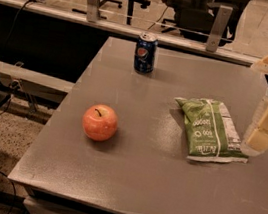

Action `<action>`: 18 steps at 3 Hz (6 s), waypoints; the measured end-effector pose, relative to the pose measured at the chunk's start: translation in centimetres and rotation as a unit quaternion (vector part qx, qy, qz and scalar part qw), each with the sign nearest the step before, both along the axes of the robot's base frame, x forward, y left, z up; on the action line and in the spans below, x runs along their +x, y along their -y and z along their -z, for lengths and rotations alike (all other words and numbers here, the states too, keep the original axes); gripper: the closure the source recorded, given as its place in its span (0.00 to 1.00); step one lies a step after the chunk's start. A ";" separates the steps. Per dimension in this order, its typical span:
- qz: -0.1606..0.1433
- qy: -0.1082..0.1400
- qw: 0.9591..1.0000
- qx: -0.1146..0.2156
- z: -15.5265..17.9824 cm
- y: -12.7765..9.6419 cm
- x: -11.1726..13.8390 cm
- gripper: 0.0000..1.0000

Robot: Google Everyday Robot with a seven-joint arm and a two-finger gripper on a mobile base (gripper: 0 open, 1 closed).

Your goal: Move green jalapeno chip bag near pepsi can

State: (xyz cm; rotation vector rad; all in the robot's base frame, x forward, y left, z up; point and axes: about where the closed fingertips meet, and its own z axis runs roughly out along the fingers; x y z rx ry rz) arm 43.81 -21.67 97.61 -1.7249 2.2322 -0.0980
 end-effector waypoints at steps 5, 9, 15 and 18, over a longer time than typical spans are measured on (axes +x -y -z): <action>0.137 -0.026 0.990 0.008 4.2 1.4 3.6 0.00; 0.249 -0.037 0.967 0.023 11.4 1.9 4.9 0.00; 0.222 -0.044 0.970 0.084 9.4 -1.8 12.5 1.00; 0.173 -0.047 0.975 0.129 9.5 -7.1 19.7 0.77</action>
Offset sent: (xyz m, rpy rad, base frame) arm 0.0113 -0.0021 -0.0104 0.0199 0.0521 -0.0441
